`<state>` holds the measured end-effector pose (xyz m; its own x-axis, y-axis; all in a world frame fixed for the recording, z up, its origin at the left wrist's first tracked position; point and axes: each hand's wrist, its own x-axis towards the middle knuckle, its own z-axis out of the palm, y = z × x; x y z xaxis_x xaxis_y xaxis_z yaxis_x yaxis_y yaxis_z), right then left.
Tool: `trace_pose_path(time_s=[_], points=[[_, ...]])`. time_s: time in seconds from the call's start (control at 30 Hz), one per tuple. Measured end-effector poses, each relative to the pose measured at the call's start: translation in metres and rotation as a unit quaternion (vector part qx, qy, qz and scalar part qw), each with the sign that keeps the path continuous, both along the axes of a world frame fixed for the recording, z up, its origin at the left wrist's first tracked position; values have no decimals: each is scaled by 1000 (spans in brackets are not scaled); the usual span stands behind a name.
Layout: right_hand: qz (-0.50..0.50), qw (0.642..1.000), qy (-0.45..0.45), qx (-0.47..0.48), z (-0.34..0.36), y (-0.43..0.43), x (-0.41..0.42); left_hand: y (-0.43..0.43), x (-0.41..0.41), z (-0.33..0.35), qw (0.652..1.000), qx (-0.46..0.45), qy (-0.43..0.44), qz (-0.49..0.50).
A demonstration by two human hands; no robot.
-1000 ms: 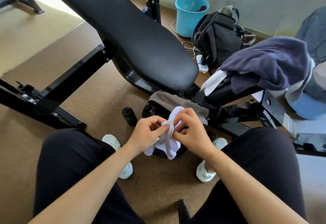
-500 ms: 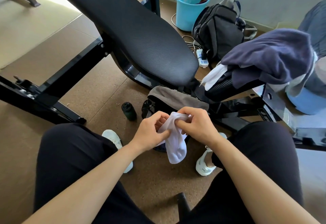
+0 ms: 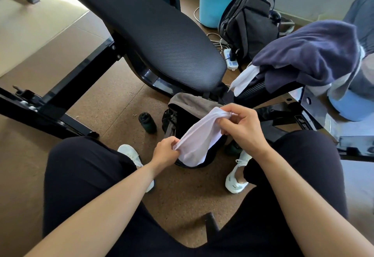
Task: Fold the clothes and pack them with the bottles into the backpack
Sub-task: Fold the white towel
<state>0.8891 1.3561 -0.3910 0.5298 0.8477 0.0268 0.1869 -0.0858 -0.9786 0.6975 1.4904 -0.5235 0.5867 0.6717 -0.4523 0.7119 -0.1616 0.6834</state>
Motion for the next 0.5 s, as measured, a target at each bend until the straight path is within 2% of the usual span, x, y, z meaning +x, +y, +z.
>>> trace_pose_path(time_s=[0.07, 0.2, 0.23, 0.3, 0.4, 0.5], points=[[-22, 1000, -1, 10, 0, -1, 5, 0, -3, -3, 1000, -25, 9, -9], [-70, 997, -29, 6, -6, -2, 17, -1, -7, 1, 977, -211, 21, 5], [-77, 996, -34, 8, -7, -2, 19, -3, -8, 3, 973, -230, 33, -1], [-81, 996, -34, 10, -8, -1, 23, -5, -8, 4, 980, -193, 43, -28], [-78, 997, -24, 12, -8, -2, 22, -11, -6, 0, 995, -62, 25, -72], [-78, 996, 10, 32, -7, -3, 22, -16, -4, -3, 994, 39, 5, -102]])
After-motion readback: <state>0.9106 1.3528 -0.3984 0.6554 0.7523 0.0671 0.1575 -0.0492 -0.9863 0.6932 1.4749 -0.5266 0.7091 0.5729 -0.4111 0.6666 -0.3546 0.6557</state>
